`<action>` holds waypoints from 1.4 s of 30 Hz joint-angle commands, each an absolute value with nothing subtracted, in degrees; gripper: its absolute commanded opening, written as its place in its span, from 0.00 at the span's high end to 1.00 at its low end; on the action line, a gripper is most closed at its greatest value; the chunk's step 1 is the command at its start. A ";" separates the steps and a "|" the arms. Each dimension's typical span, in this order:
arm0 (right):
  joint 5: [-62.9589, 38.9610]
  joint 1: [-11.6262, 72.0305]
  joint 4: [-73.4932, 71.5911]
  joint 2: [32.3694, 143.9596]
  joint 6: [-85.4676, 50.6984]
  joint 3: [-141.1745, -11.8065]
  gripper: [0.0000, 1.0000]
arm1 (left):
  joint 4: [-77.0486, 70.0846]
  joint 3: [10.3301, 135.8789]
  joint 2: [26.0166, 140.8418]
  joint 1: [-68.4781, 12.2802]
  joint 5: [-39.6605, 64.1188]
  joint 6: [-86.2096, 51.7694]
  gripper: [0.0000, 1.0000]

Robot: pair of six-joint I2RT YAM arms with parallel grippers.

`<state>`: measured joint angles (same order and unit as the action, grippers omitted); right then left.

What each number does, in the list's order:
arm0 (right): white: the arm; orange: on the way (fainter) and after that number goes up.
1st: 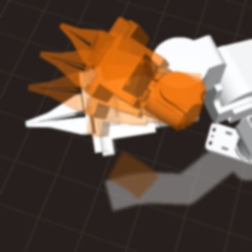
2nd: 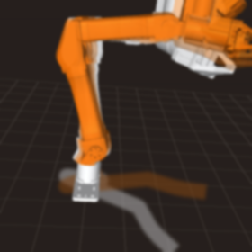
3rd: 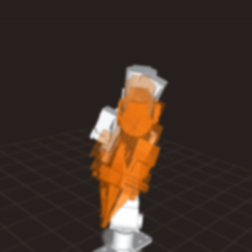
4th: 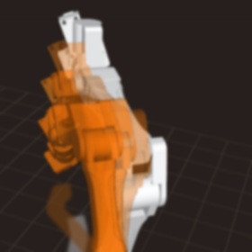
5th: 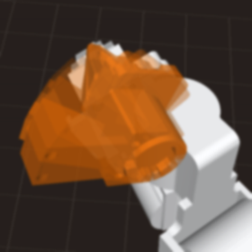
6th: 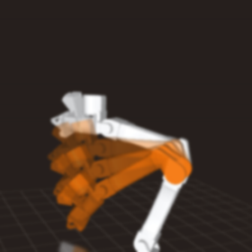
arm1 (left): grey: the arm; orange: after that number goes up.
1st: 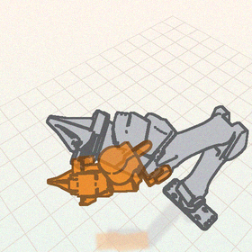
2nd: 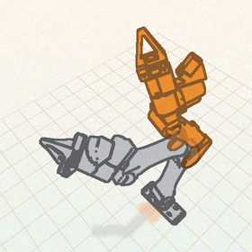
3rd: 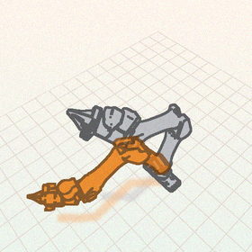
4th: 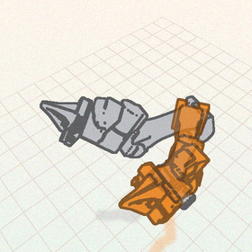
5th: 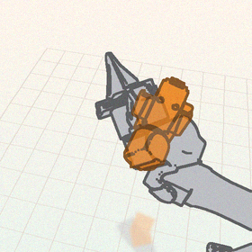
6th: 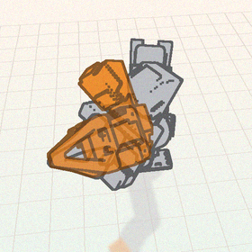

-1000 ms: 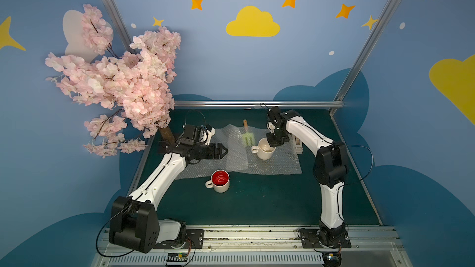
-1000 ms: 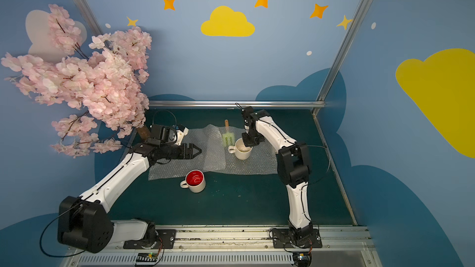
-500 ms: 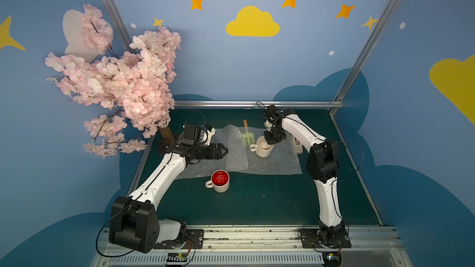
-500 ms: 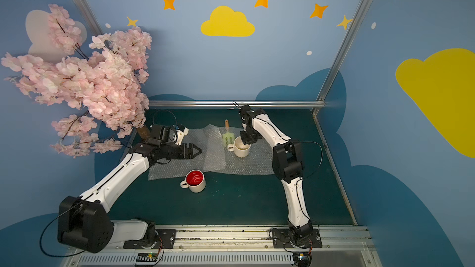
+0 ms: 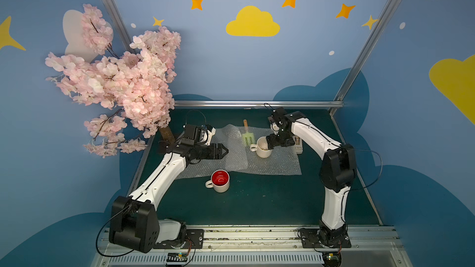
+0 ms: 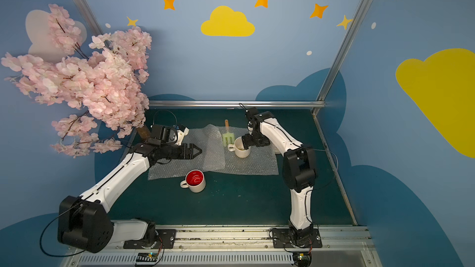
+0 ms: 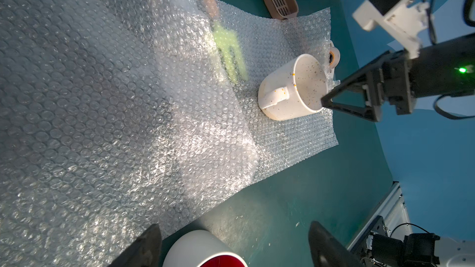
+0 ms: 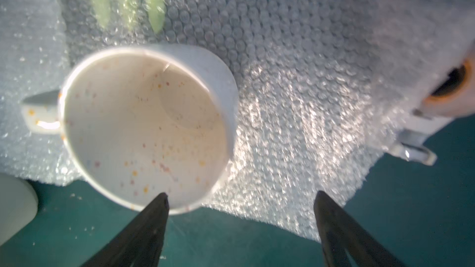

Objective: Wrap mugs in bubble wrap
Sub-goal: Place the mug on the bubble wrap, then wrap the mug in bubble wrap.

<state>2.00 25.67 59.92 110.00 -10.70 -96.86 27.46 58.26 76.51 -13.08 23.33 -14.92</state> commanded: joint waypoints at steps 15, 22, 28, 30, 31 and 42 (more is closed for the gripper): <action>-12.20 9.20 40.67 94.39 -20.08 -62.14 0.19 | 28.71 57.91 77.18 -14.81 22.07 -14.32 0.11; -16.49 4.69 32.02 96.46 -22.53 -55.76 0.21 | 28.88 57.80 77.15 -14.94 21.80 -14.13 0.11; -20.24 3.56 27.23 98.23 -23.11 -52.48 0.26 | 28.92 57.83 77.05 -15.03 21.42 -14.01 0.11; -21.20 3.53 26.74 97.68 -23.10 -51.89 0.28 | 28.92 57.83 77.02 -15.01 21.17 -13.97 0.11; -21.71 3.52 26.55 97.35 -23.11 -51.61 0.29 | 28.96 57.83 76.94 -15.03 21.04 -13.93 0.11; -26.34 3.96 26.89 97.67 -23.75 -50.98 0.46 | 28.98 57.74 76.82 -15.11 20.66 -13.94 0.11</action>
<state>-23.83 3.42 26.30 96.38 -23.22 -52.36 27.88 58.26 76.93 -14.92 20.80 -14.74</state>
